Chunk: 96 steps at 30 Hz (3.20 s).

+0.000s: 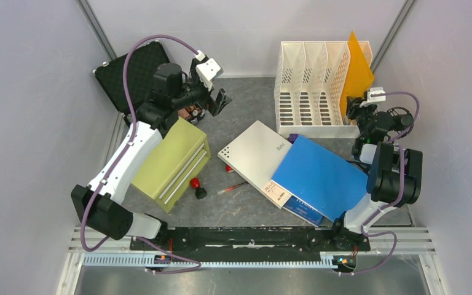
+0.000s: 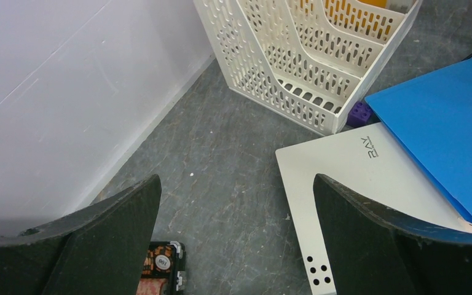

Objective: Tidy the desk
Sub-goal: Place the folder in the storage box, then pick up the folder from the center of the board.

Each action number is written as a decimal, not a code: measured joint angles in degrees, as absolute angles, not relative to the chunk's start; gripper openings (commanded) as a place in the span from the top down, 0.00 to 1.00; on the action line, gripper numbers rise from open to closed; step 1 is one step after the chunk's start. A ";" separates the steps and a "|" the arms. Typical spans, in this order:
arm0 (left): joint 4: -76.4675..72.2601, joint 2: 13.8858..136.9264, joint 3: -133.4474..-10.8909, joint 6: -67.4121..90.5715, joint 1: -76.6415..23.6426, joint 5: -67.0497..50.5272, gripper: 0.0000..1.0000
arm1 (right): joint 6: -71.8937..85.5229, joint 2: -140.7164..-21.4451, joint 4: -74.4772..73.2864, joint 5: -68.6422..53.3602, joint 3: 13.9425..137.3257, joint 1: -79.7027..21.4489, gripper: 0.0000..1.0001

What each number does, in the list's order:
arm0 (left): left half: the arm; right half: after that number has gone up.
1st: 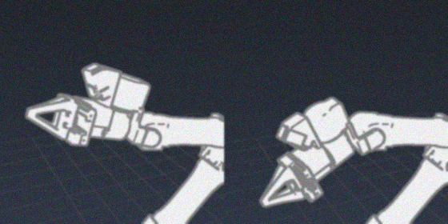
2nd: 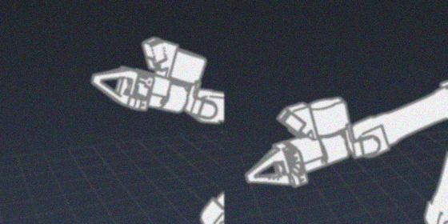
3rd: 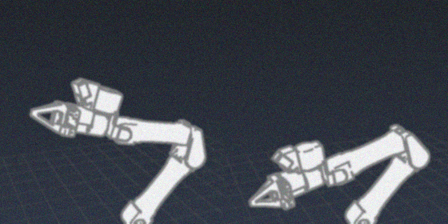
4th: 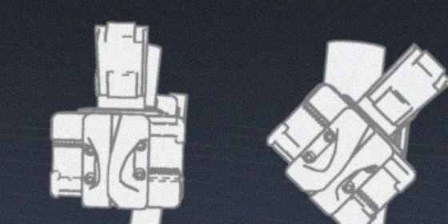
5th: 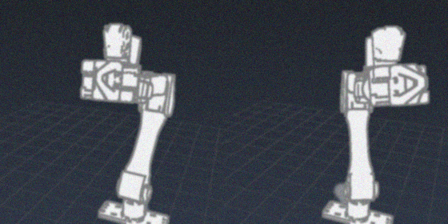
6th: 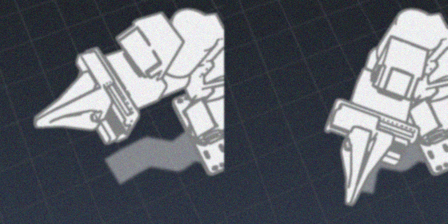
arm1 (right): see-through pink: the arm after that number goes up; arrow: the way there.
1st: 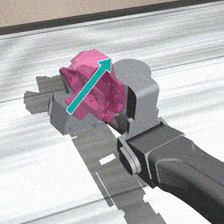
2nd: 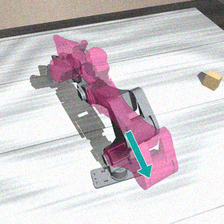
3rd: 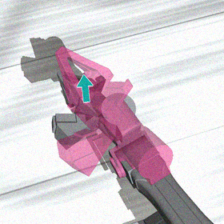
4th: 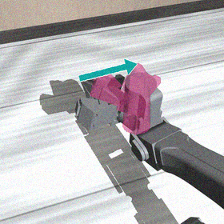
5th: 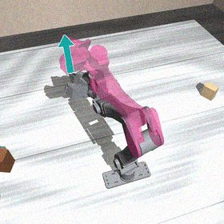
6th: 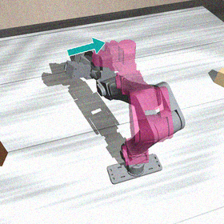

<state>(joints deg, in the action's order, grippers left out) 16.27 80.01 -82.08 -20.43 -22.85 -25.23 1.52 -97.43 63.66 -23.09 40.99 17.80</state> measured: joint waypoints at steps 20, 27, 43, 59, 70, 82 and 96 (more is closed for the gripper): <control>16.16 79.68 -80.55 -20.01 -22.85 -25.82 0.00 | -2.22 -86.85 47.24 -18.33 44.36 17.80 0.13; 16.47 78.52 -79.96 -16.71 -22.85 -24.43 0.00 | -5.76 -75.07 39.40 -18.06 45.23 17.80 0.11; 17.98 77.95 -76.71 -12.21 -22.85 -22.17 0.00 | -37.26 -51.20 -10.04 -32.32 44.75 5.23 0.10; 22.59 83.99 -76.53 -14.92 -22.85 -15.09 0.00 | -54.22 -48.73 -36.14 -27.62 36.38 -26.24 0.09; 23.22 87.92 -76.99 -15.20 -22.85 -14.04 0.00 | -54.39 -48.73 -39.68 -19.14 32.99 -38.39 0.09; 23.22 89.60 -77.95 -15.73 -22.85 -14.26 0.00 | -48.56 -48.75 -35.11 -3.64 28.67 -41.76 0.31; 23.24 90.39 -78.30 -15.73 -22.85 -20.18 0.00 | -40.45 -51.96 -34.28 7.16 29.12 -42.87 0.79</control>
<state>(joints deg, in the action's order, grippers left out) 23.24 90.39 -78.30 -15.73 -22.85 -20.18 -40.45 -51.96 -34.28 7.16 29.12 -42.87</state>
